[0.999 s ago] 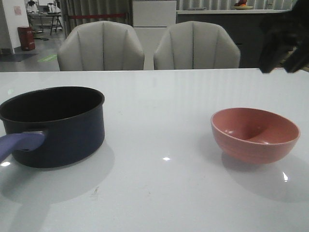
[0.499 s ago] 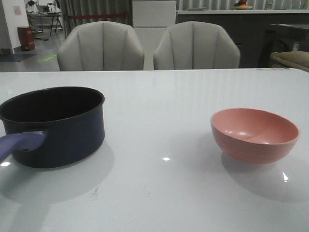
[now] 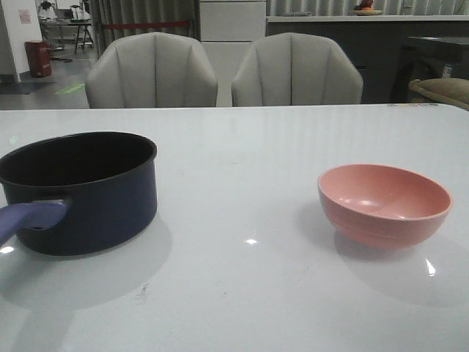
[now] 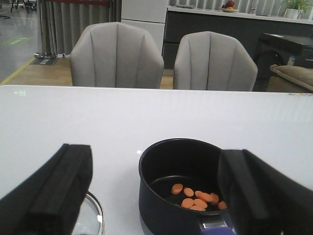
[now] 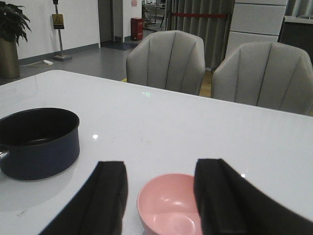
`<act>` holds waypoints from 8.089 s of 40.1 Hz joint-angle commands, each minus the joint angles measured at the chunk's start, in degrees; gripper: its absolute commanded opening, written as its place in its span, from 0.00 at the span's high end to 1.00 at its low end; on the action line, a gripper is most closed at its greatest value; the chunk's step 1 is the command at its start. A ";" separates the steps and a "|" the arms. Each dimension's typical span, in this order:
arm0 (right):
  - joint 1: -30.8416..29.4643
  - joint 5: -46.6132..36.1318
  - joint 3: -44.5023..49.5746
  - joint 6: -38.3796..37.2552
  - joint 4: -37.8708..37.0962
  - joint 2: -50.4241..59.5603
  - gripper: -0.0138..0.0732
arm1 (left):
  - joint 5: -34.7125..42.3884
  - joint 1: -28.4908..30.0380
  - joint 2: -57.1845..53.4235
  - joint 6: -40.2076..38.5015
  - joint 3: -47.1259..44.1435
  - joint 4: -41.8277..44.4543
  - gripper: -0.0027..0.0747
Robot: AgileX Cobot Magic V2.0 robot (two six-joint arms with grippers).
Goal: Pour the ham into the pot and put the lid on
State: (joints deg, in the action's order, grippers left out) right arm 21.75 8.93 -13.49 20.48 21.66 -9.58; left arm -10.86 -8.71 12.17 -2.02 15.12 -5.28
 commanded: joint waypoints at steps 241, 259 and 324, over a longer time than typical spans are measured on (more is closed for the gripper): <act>-0.19 -4.90 5.30 0.72 0.55 4.41 0.67 | -52.64 -7.20 92.99 4.38 82.29 -2.95 0.53; -0.19 -4.90 5.30 0.72 0.55 4.41 0.67 | -54.88 -7.20 95.37 4.38 82.83 -3.06 0.53; -0.19 -4.90 5.30 0.72 0.55 4.41 0.67 | -47.52 -7.20 64.65 12.19 68.14 -5.11 0.21</act>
State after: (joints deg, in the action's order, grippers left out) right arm 21.75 8.46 -6.55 20.57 21.75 -4.69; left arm -63.20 -15.62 81.83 9.73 85.56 -10.01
